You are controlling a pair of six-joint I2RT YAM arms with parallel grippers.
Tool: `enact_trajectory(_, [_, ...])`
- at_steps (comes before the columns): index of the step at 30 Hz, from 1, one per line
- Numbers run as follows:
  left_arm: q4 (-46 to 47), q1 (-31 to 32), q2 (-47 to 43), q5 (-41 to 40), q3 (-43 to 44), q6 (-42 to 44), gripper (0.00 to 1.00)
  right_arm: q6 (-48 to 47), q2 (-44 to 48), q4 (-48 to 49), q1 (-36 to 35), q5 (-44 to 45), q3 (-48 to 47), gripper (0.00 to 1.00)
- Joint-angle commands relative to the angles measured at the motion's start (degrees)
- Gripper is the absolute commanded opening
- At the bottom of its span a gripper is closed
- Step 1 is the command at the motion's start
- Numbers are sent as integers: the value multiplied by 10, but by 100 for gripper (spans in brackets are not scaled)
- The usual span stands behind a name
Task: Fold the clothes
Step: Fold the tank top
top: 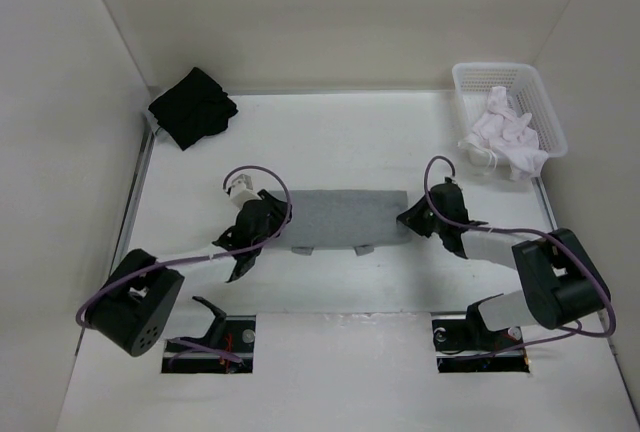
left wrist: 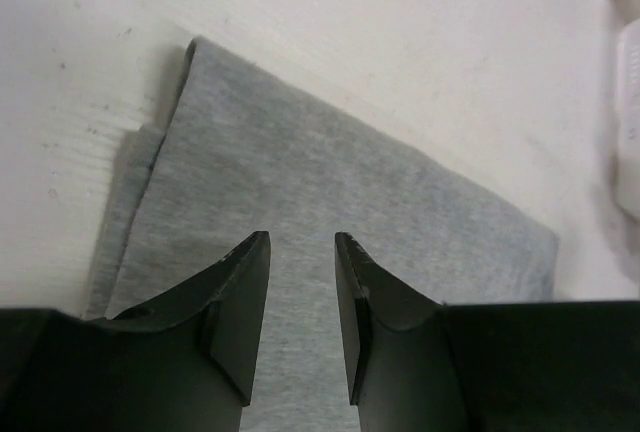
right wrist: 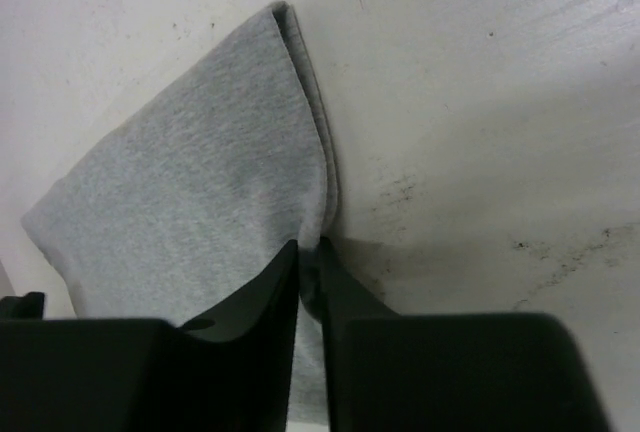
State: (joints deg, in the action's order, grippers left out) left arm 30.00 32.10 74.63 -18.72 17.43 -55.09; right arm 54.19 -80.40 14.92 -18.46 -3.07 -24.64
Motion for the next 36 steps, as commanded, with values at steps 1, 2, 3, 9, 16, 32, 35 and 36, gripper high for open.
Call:
enact_trajectory(1, [21,0,-41,13,0,16,30,17,-2,51,-5,-11,11,13])
enact_trajectory(2, [17,4,-46,13,3,18,30,19,3,62,-5,-4,17,10])
enact_trajectory(3, [15,7,-49,15,6,22,30,18,9,72,-6,3,21,7])
enact_trajectory(9, [-4,12,-93,24,10,29,29,-16,80,76,-3,18,36,0])
enact_trajectory(16, [-78,-9,-215,22,13,43,29,-78,161,-108,-136,124,-72,0])
enact_trajectory(32, [-161,-116,-367,87,8,34,30,-110,-259,-345,-391,211,-604,2])
enact_trajectory(35, [-172,-148,-387,109,2,30,31,-101,-330,-357,-408,207,-681,10])
enact_trajectory(36, [-175,-160,-393,117,1,27,31,-91,-345,-359,-414,205,-699,18])
